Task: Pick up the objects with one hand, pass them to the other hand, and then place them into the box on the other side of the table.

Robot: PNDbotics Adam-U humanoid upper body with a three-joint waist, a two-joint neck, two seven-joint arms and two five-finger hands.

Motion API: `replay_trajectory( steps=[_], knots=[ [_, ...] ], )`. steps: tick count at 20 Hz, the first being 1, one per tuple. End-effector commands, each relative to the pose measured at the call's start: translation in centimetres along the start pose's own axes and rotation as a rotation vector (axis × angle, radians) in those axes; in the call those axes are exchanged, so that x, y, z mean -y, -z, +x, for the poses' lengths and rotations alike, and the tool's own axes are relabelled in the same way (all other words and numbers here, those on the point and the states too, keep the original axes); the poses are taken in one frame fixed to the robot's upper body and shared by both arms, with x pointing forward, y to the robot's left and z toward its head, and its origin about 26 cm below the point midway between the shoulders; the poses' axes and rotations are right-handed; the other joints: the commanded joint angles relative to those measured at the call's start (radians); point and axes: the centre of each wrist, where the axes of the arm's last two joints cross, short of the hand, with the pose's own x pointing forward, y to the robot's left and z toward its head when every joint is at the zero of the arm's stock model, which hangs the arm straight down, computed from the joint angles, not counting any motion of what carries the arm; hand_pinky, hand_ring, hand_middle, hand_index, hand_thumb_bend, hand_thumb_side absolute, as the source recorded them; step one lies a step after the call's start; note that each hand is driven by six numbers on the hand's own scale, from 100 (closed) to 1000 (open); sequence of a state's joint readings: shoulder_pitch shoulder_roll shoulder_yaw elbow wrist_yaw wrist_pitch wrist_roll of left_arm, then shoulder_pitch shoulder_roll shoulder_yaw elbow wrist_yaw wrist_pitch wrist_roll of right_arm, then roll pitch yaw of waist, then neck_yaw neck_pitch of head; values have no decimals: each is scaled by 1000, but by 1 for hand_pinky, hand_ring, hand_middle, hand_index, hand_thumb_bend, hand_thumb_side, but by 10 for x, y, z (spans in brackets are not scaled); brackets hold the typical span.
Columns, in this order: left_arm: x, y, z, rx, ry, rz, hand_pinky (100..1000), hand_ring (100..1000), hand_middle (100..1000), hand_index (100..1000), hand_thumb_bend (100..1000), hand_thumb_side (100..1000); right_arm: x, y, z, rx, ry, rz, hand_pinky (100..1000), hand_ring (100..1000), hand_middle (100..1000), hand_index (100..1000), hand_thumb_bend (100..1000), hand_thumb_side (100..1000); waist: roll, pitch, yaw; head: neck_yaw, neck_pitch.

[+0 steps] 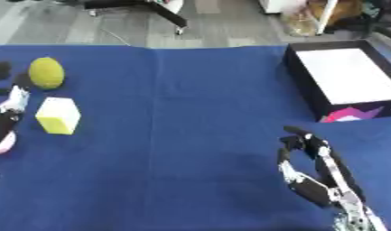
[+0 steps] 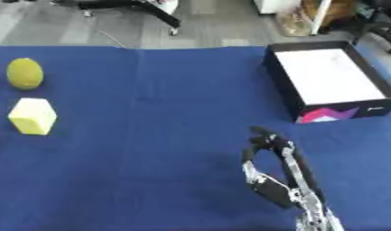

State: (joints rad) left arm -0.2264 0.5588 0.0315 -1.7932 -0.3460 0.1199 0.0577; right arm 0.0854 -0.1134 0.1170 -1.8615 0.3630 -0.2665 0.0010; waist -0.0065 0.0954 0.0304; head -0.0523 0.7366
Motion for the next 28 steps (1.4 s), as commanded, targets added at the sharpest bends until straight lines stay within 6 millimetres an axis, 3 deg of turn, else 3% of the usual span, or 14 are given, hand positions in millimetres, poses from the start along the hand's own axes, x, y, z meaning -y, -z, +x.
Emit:
replay_trajectory(
  steps=[1, 5, 9, 16, 20, 28],
  knots=[
    [-42, 16, 8, 23, 260, -138, 817, 830, 793, 871, 353, 589, 6, 0, 1, 12, -20, -2, 762, 757, 469, 845, 100, 350, 8, -16, 0, 6, -12],
    [-69, 37, 14, 0, 482, -356, 872, 831, 807, 901, 343, 494, 7, -1, 0, 6, -24, 5, 762, 757, 470, 845, 100, 349, 17, -24, -4, 10, -13],
    [-79, 57, 19, -21, 629, -563, 913, 841, 822, 922, 322, 409, 7, -2, -1, 5, -26, 11, 762, 757, 470, 845, 100, 348, 20, -28, -9, 8, -11],
    [-67, 81, 11, -99, 753, -847, 940, 834, 833, 934, 330, 369, 7, -3, -1, 4, -25, 18, 762, 757, 470, 845, 100, 345, 21, -30, -14, 7, -11],
    [-57, 91, 0, -141, 773, -881, 942, 833, 833, 936, 330, 367, 7, -3, -1, 3, -24, 18, 761, 757, 470, 845, 100, 345, 21, -30, -16, 3, -12],
    [-32, 103, -26, -196, 800, -918, 948, 844, 846, 948, 418, 399, 6, -4, -1, 3, -20, 19, 762, 757, 470, 845, 100, 344, 18, -31, -19, 3, -15]
  ],
)
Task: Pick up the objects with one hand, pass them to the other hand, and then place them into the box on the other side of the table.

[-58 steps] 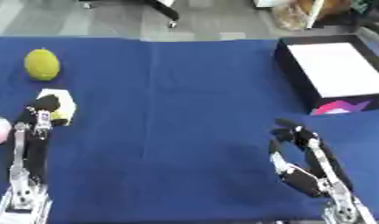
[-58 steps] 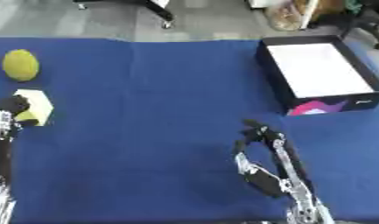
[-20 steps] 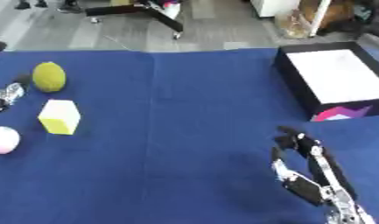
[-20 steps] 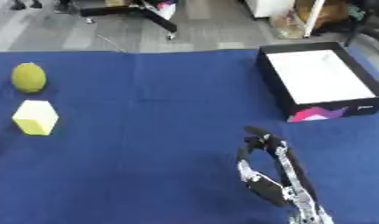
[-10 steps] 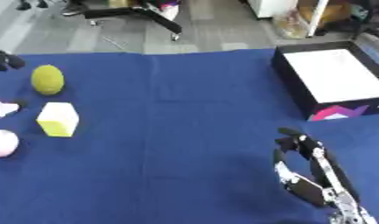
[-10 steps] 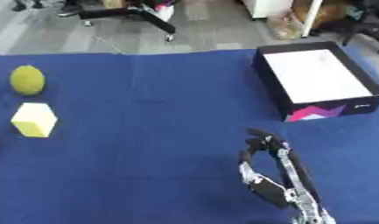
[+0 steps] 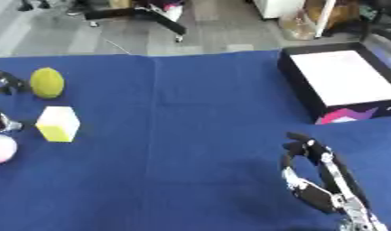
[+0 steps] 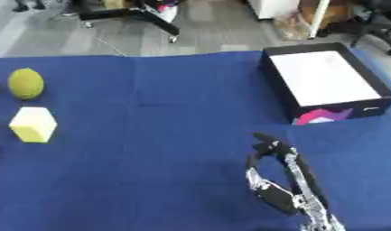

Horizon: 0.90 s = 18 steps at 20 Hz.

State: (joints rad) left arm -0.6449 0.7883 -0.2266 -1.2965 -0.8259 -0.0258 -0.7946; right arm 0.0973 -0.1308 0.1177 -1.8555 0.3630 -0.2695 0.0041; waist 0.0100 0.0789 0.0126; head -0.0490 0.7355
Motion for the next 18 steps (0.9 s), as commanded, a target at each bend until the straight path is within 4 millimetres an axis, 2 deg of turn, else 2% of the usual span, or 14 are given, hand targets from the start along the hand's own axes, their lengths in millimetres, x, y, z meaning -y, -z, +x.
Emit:
replay_trajectory(
  steps=[1, 12, 18],
  knots=[
    [-5, 4, -7, -33, 19, 7, 949, 847, 850, 950, 424, 403, 4, 2, 3, 18, -7, 3, 762, 757, 470, 845, 100, 344, 2, -14, -2, -1, -13],
    [9, 41, -2, -90, 25, -1, 971, 859, 858, 958, 420, 422, 2, 2, 3, 21, -1, 5, 762, 757, 470, 845, 100, 341, -3, -13, -7, -2, -8],
    [12, 53, 3, -113, 35, 56, 975, 859, 863, 962, 426, 436, 2, 2, 4, 23, 2, 6, 762, 757, 470, 845, 100, 342, -5, -12, -14, -1, -7]
  ],
)
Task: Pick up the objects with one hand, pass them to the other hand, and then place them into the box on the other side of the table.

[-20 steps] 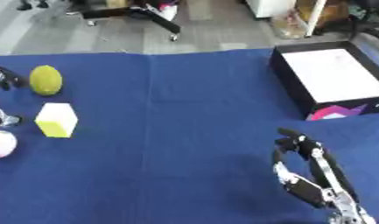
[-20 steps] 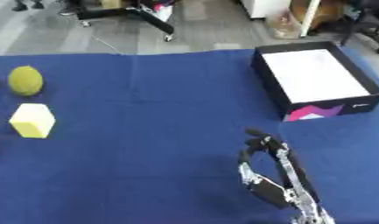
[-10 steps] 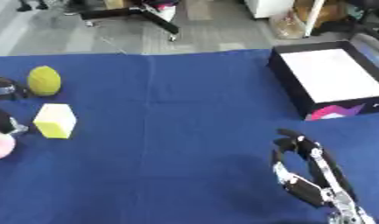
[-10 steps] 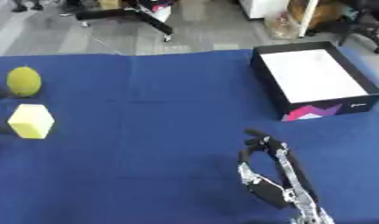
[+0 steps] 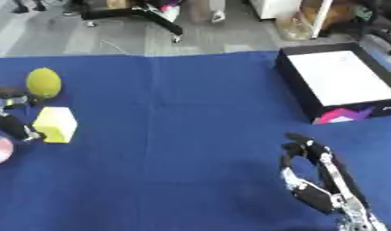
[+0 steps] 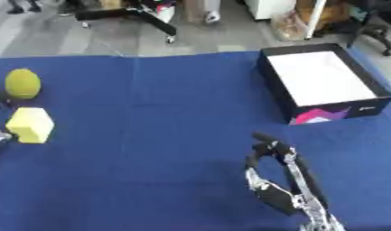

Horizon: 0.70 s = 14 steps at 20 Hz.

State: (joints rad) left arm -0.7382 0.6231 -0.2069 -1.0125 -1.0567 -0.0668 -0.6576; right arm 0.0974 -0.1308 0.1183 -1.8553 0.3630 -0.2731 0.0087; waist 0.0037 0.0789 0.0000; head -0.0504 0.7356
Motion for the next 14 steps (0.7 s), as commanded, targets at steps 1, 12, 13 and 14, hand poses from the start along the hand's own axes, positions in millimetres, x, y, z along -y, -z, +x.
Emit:
replay_trajectory(
  steps=[1, 12, 13, 14],
  knots=[
    [-12, -3, -7, -31, 9, 74, 975, 859, 866, 964, 429, 437, 2, 2, 4, 19, 2, 1, 762, 757, 470, 845, 100, 342, 2, -12, -3, 1, -6],
    [-5, 5, -2, 51, -60, 4, 928, 781, 717, 825, 326, 373, 2, 3, 4, 24, 4, 3, 762, 757, 470, 845, 100, 342, 4, -8, -13, 1, -2],
    [-5, 5, -2, 52, -65, 2, 895, 726, 634, 760, 260, 349, 2, 3, 4, 23, 4, 3, 762, 757, 470, 844, 100, 343, 4, -8, -14, 1, -1],
    [-5, 4, -2, 52, -72, 9, 880, 707, 609, 739, 243, 343, 2, 3, 3, 22, 4, 2, 762, 757, 470, 844, 100, 343, 4, -8, -14, 2, 0]
  ],
)
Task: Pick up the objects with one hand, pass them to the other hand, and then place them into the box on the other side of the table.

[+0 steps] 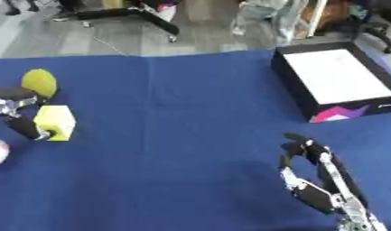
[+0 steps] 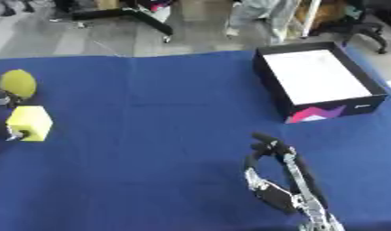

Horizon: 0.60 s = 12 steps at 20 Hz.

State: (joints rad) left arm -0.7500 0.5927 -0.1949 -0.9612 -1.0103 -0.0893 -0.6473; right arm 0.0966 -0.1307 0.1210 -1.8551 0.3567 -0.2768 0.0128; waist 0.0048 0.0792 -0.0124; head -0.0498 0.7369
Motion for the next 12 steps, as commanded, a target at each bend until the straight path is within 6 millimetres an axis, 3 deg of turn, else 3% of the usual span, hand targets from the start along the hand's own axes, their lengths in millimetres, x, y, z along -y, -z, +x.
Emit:
replay_trajectory(
  steps=[1, 5, 12],
  knots=[
    [-13, -7, -5, -4, -17, 37, 855, 656, 558, 690, 200, 328, 3, 3, 3, 17, -3, -3, 762, 757, 470, 844, 100, 343, 3, -8, -2, 2, -2],
    [-22, -17, -7, 6, -52, 129, 835, 611, 515, 645, 163, 327, 3, 3, 3, 17, -3, -5, 762, 757, 470, 844, 100, 343, 3, -8, -1, 1, -2],
    [-49, -63, 3, 170, -166, 391, 798, 578, 497, 621, 186, 357, 4, 5, 5, 31, -3, -3, 762, 757, 471, 845, 100, 346, 3, -7, 6, -3, -2]
  ],
)
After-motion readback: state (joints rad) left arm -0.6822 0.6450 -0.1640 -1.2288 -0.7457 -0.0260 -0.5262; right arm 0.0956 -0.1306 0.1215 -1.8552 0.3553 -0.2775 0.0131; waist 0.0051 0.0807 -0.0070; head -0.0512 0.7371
